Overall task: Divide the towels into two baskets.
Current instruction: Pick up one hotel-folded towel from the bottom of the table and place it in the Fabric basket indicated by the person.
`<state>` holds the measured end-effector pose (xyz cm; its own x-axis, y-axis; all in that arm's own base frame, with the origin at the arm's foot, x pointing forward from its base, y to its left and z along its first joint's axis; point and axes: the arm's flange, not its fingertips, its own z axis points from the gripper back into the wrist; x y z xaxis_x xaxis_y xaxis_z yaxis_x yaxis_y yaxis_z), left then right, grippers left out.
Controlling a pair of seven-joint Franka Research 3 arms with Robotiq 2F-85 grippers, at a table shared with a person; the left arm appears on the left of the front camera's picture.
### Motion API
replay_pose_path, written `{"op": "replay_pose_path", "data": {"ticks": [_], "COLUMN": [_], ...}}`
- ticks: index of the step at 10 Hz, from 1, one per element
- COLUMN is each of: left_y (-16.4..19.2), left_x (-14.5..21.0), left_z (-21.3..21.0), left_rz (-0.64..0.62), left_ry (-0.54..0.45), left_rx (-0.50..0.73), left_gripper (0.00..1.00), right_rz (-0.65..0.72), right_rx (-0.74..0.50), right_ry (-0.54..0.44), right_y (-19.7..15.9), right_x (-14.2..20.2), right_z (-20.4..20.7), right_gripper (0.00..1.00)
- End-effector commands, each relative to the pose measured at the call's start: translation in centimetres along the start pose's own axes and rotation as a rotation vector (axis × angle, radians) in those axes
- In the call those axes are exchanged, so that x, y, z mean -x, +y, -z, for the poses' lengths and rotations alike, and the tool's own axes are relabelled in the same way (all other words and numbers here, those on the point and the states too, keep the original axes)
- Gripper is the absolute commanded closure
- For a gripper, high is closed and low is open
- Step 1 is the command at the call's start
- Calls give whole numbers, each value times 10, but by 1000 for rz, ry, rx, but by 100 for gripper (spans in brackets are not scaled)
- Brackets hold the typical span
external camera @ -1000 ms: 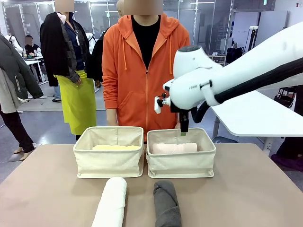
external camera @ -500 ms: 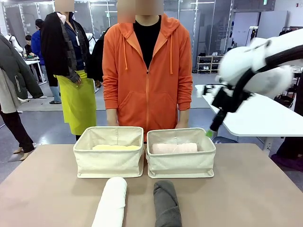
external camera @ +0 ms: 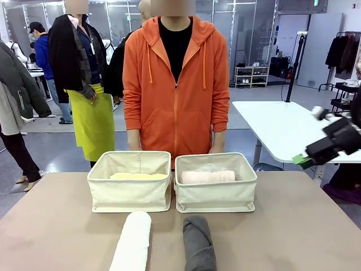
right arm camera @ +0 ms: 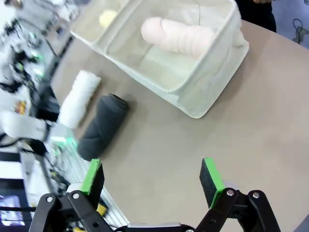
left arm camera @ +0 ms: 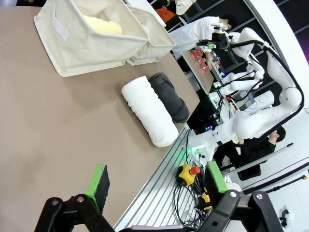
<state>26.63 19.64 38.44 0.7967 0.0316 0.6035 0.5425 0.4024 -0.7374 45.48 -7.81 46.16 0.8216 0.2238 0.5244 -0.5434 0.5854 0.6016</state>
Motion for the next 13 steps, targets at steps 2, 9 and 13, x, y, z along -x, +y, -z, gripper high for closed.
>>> {"op": "replay_pose_path", "data": {"ticks": [2, 9, 13], "left_y": [-1, -1, -1], "left_x": [0, 0, 0], "left_z": [-3, -3, -3], "left_rz": [6, 6, 6], "left_ry": [-10, -10, -10], "left_rx": [3, 3, 3], "left_gripper": [0, 0, 0], "right_rz": [184, 453, 453], "right_rx": [-72, -21, -21], "right_ry": [-219, -408, -408], "right_y": [-31, -68, -68], "right_x": [56, 181, 181], "right_z": [-48, -106, -106], "right_gripper": [0, 0, 0]}}
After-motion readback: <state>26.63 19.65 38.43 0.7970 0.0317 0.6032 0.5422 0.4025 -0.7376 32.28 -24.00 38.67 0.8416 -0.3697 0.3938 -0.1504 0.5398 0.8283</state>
